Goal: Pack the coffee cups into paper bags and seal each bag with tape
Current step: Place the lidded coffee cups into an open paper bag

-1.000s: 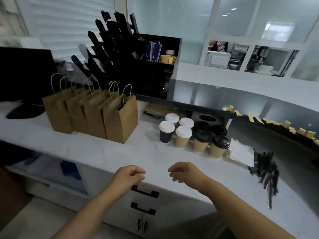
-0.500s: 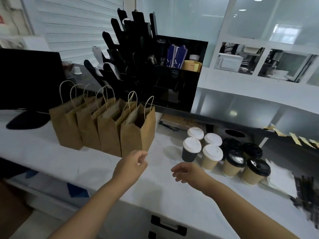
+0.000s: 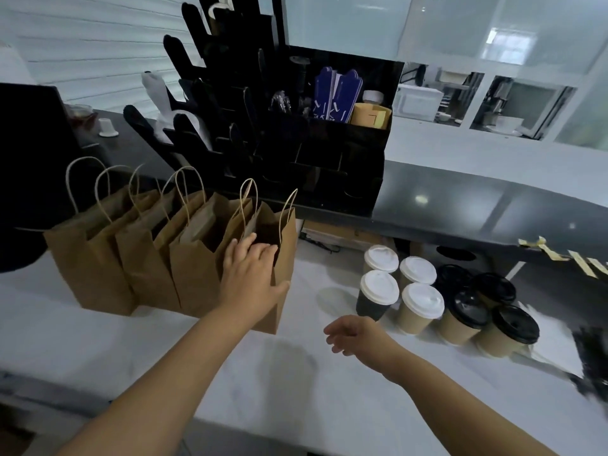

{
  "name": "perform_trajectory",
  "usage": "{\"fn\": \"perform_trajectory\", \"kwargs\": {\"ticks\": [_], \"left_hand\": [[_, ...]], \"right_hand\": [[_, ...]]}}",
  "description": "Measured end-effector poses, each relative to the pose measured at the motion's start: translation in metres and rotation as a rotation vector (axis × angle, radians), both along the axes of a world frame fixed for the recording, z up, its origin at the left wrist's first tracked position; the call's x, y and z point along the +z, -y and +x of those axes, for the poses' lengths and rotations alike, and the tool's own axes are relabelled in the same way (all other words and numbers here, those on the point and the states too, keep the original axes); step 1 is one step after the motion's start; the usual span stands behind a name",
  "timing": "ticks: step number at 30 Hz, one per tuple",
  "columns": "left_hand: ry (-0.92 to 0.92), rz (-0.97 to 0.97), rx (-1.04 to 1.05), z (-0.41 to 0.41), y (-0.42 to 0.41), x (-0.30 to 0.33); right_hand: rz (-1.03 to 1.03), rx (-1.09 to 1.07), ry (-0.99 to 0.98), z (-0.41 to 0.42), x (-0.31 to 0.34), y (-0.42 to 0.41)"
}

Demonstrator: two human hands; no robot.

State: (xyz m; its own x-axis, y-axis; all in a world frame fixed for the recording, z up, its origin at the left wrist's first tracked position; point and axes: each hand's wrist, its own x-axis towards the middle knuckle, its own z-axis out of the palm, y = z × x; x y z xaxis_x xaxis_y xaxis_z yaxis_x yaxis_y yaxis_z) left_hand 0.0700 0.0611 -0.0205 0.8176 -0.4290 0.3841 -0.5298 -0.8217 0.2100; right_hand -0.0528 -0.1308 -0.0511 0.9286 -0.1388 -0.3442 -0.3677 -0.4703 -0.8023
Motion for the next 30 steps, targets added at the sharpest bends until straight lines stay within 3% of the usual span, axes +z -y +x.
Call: {"fn": "perform_trajectory", "kwargs": {"ticks": [9,17,30], "left_hand": [[0.064,-0.146,-0.024,0.01,0.01,-0.015],[0.046,-0.266,-0.065,0.004,0.001,-0.018],[-0.097,-0.399,-0.31,-0.021,-0.023,-0.023]], "right_hand": [[0.038,-0.031,0.003,0.015,-0.003,0.014],[0.029,-0.01,0.129,0.033,0.022,0.028],[0.057,-0.315,0.458,0.07,0.055,0.049]]}}
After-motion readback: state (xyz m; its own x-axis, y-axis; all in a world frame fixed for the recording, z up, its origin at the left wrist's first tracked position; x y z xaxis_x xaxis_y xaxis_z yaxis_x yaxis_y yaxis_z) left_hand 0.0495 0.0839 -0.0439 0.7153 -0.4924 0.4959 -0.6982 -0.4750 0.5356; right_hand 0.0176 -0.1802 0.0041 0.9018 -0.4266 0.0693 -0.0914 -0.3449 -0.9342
